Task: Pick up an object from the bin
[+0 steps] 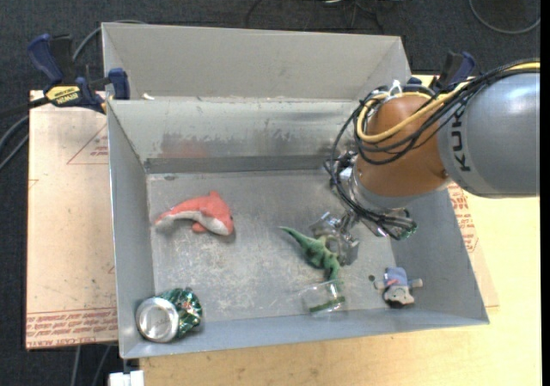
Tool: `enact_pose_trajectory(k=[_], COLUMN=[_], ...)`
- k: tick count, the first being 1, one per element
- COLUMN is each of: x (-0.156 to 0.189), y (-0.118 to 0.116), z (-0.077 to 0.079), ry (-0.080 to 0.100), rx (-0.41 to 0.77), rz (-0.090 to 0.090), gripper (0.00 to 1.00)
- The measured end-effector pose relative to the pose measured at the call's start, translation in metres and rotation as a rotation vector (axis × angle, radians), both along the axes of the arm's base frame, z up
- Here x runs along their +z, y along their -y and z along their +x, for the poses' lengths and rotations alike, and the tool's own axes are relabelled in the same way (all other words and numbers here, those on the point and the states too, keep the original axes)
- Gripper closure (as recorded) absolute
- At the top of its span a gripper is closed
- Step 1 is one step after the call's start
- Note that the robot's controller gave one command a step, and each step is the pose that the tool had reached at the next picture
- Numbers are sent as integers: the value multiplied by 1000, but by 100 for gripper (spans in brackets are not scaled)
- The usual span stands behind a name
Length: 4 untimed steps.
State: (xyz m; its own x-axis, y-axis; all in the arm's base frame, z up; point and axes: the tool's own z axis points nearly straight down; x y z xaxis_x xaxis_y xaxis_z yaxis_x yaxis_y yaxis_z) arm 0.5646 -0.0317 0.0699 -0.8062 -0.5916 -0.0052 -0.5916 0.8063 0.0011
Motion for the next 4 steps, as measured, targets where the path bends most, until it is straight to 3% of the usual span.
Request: enact_pose_trajectory(k=[1,3,4], x=[0,0,0], y=[2,-6,-39], z=[-8,-10,-26], ry=[2,0,0], rx=[-25,-36,-18], rz=[2,2,5], gripper=[100,100,100])
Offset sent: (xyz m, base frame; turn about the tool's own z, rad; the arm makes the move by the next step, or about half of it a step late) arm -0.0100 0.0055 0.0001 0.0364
